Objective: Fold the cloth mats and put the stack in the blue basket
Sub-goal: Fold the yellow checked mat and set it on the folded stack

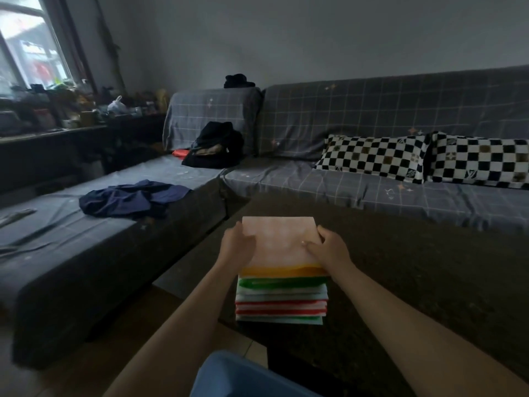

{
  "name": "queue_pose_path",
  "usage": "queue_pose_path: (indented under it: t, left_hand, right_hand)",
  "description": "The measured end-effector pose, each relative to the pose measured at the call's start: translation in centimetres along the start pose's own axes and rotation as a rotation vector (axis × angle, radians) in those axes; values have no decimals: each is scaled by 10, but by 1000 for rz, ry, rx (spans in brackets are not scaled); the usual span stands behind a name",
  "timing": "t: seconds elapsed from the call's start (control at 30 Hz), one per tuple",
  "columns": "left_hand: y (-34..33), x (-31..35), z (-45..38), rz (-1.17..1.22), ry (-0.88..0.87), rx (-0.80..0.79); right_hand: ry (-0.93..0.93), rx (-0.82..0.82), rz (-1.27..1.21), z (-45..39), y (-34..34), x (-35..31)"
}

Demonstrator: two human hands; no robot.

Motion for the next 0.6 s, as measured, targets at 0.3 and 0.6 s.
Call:
queue_pose_path:
  t: [0.3,0.6]
  left_hand:
    - [-33,-45,-13,-237,147,-131]
    - [-42,-54,4,-85,391,-262]
  right_hand:
    - [-95,-76,102,-3,-17,19]
    - [-247,-107,123,0,-36,39]
Point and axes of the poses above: each hand's wrist, its own z-axis away from the middle knuckle, its own y-axis out of the back of the hand, x = y × z, the point moved 2 cm from there along -z, towards the middle knuckle, and after that the axes turned 3 degrees about -z, right-handed, at the moved point
